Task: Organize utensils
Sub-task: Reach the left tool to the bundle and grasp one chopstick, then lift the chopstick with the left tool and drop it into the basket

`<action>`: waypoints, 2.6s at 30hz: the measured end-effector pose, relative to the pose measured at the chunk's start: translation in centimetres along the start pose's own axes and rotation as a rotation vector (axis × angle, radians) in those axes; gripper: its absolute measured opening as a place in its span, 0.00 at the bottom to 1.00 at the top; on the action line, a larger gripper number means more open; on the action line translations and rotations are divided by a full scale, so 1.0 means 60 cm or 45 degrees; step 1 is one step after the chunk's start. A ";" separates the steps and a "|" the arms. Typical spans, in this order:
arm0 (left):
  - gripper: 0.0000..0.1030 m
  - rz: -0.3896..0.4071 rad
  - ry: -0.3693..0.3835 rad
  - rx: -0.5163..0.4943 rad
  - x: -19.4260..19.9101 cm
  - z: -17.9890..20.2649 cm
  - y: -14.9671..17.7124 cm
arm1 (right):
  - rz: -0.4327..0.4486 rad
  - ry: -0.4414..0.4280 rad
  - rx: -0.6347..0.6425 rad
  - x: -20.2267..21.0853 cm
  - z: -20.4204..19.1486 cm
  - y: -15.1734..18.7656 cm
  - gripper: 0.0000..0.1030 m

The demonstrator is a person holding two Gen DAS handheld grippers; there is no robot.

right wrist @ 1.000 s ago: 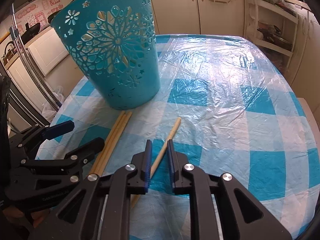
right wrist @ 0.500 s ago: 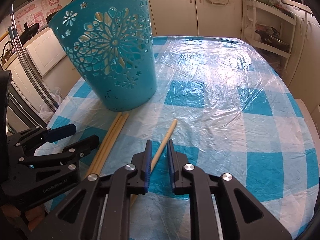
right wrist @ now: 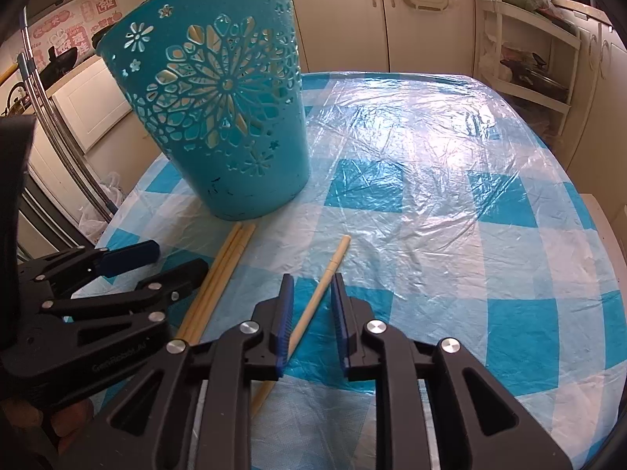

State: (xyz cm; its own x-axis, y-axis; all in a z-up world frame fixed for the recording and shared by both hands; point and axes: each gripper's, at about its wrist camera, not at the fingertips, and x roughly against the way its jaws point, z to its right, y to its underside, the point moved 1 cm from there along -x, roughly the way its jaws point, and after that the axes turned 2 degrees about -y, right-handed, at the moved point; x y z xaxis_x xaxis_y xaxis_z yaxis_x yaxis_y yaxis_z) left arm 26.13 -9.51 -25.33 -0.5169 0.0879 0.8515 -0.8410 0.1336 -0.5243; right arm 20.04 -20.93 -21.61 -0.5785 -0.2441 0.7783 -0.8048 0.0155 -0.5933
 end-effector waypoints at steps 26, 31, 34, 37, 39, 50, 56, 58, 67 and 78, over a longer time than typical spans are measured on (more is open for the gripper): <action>0.05 -0.066 0.112 -0.030 -0.016 0.017 -0.024 | 0.007 0.024 0.018 -0.001 -0.001 -0.001 0.23; 0.05 -0.104 0.126 -0.048 -0.007 0.014 -0.011 | 0.009 0.029 0.019 -0.002 -0.002 -0.002 0.23; 0.05 -0.118 0.134 -0.074 -0.008 0.020 -0.016 | 0.012 0.024 0.019 -0.002 -0.001 -0.001 0.23; 0.05 -0.115 0.184 -0.077 0.011 0.017 -0.013 | 0.012 0.015 0.006 -0.001 0.001 -0.001 0.23; 0.05 -0.092 0.210 -0.076 0.037 0.010 -0.010 | 0.013 0.015 0.004 -0.001 0.001 -0.001 0.23; 0.05 0.491 0.405 0.056 0.324 -0.064 -0.139 | 0.014 0.002 -0.012 -0.001 0.004 -0.002 0.23; 0.05 0.778 0.316 0.172 0.362 -0.066 -0.217 | 0.020 -0.003 -0.014 0.000 0.005 -0.001 0.23; 0.05 0.841 0.283 0.216 0.358 -0.064 -0.244 | 0.023 -0.006 -0.013 0.000 0.006 0.000 0.24; 0.05 0.988 0.102 0.285 0.293 -0.047 -0.308 | 0.032 -0.015 -0.002 -0.001 0.000 0.002 0.29; 0.05 0.826 0.022 0.219 0.181 -0.033 -0.274 | 0.033 -0.016 0.009 -0.002 -0.005 0.002 0.33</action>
State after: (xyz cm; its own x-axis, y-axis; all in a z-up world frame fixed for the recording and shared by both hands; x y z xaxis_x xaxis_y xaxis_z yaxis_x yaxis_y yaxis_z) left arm 34.65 -8.80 -7.50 -0.9247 0.1134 0.3634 -0.3752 -0.1110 -0.9203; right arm 19.95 -20.64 -21.71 -0.5974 -0.2558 0.7601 -0.7886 0.0152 -0.6147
